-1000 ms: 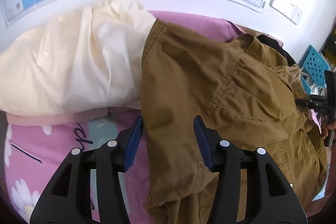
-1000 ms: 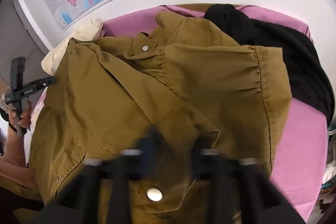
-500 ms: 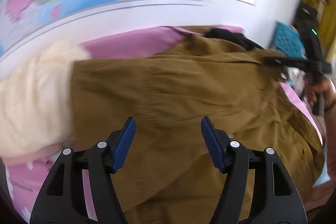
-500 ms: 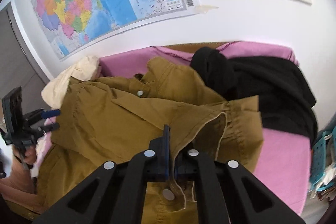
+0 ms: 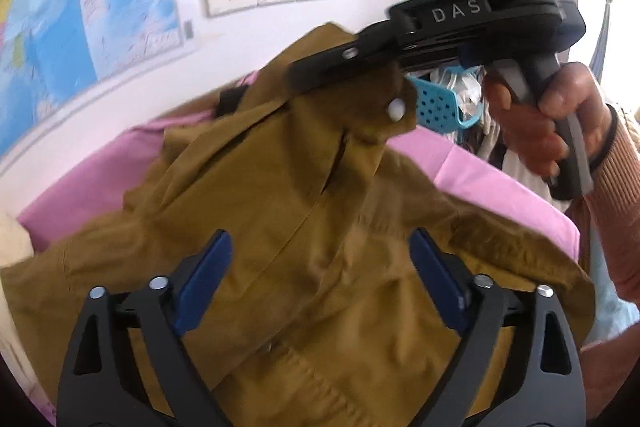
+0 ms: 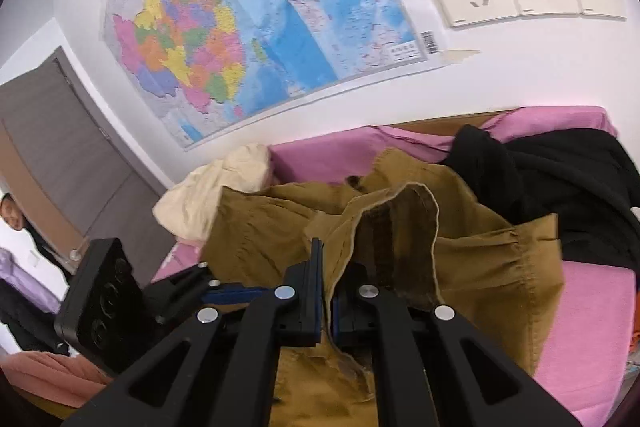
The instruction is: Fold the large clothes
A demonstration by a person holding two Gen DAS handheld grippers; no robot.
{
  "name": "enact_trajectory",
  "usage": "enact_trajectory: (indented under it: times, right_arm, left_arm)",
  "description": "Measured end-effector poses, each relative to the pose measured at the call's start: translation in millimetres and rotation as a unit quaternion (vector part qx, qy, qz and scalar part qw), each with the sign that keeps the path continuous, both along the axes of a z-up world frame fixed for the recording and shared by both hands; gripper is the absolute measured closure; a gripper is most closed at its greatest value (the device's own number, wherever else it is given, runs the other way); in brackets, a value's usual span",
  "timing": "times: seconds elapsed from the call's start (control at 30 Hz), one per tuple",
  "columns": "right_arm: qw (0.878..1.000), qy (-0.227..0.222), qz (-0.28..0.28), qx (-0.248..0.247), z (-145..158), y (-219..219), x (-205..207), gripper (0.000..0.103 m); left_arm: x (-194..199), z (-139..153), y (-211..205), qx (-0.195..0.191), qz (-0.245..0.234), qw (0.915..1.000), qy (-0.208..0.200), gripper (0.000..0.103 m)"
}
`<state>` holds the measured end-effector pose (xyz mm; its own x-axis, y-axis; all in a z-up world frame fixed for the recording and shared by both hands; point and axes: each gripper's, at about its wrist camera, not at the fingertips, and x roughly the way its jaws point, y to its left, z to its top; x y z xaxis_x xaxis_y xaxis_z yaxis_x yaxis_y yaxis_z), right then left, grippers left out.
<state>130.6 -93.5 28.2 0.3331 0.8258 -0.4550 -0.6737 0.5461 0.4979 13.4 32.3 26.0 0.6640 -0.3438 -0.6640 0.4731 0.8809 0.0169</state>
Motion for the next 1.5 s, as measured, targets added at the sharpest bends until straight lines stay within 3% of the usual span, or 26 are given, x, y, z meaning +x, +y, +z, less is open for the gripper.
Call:
enact_trajectory:
  times: [0.1, 0.2, 0.23, 0.27, 0.37, 0.4, 0.43, 0.5, 0.57, 0.7, 0.8, 0.97, 1.13, 1.27, 1.3, 1.33, 1.4, 1.5]
  right_arm:
    - [1.0, 0.0, 0.01, 0.004, 5, 7, -2, 0.099]
    - [1.0, -0.004, 0.021, 0.005, 9, 13, -6, 0.099]
    - [1.0, -0.004, 0.022, 0.005, 10, 14, -6, 0.098]
    - [1.0, -0.002, 0.022, 0.005, 11, 16, -6, 0.097]
    - [1.0, -0.005, 0.019, 0.023, 15, 11, -7, 0.092]
    - [0.999, -0.006, 0.018, 0.034, 17, 6, -7, 0.08]
    - [0.999, -0.013, 0.013, 0.041, 19, 0, -8, 0.061]
    - [0.997, -0.04, -0.006, 0.058, 23, -17, -14, 0.051]
    - [0.997, -0.038, -0.009, 0.062, 17, -25, -14, 0.046]
    - [0.999, -0.03, 0.009, -0.021, -13, 2, -14, 0.042]
    - [0.994, -0.027, 0.045, -0.098, -44, 44, -21, 0.041]
    - [0.965, -0.093, 0.103, -0.221, -81, 129, -45, 0.033]
    - [0.941, -0.17, 0.112, -0.269, -92, 180, -57, 0.025]
    - [0.929, -0.176, 0.125, -0.3, -108, 207, -52, 0.031]
    - [0.927, -0.17, 0.128, -0.309, -112, 211, -49, 0.047]
    - [0.932, -0.161, 0.129, -0.299, -112, 211, -46, 0.065]
    - [0.945, -0.141, 0.121, -0.268, -104, 207, -41, 0.093]
    - [0.957, -0.142, 0.113, -0.228, -86, 205, -43, 0.097]
  left_arm:
    - [14, 1, -10, 0.006, 0.021, 0.9998, 0.001, 0.021]
    - [26, 2, -4, -0.004, 0.039, 0.9991, 0.014, 0.07]
    - [30, 2, 0, -0.017, 0.047, 0.9985, 0.023, 0.092]
    - [33, 3, 5, -0.025, 0.051, 0.998, 0.026, 0.097]
    - [33, 13, 32, -0.063, 0.083, 0.9943, 0.02, 0.099]
    - [31, 18, 45, -0.078, 0.098, 0.9919, 0.019, 0.1]
    - [28, 23, 59, -0.098, 0.11, 0.9889, 0.017, 0.1]
    - [21, 31, 85, -0.128, 0.132, 0.9829, 0.012, 0.1]
    - [13, 40, 113, -0.151, 0.153, 0.9766, 0.008, 0.1]
    - [0, 56, 152, -0.183, 0.19, 0.9645, -0.012, 0.1]
    - [-15, 70, 176, -0.199, 0.215, 0.9559, -0.024, 0.1]
    - [-43, 100, 208, -0.21, 0.24, 0.9459, -0.061, 0.1]
    - [-66, 129, 232, -0.211, 0.263, 0.9362, -0.099, 0.1]
    - [-72, 134, 248, -0.22, 0.276, 0.93, -0.103, 0.1]
    - [-73, 133, 252, -0.223, 0.28, 0.9282, -0.101, 0.1]
    - [-73, 132, 255, -0.229, 0.28, 0.9273, -0.097, 0.1]
    - [-74, 128, 261, -0.235, 0.283, 0.925, -0.094, 0.1]
    - [-79, 128, 267, -0.238, 0.288, 0.9226, -0.098, 0.1]
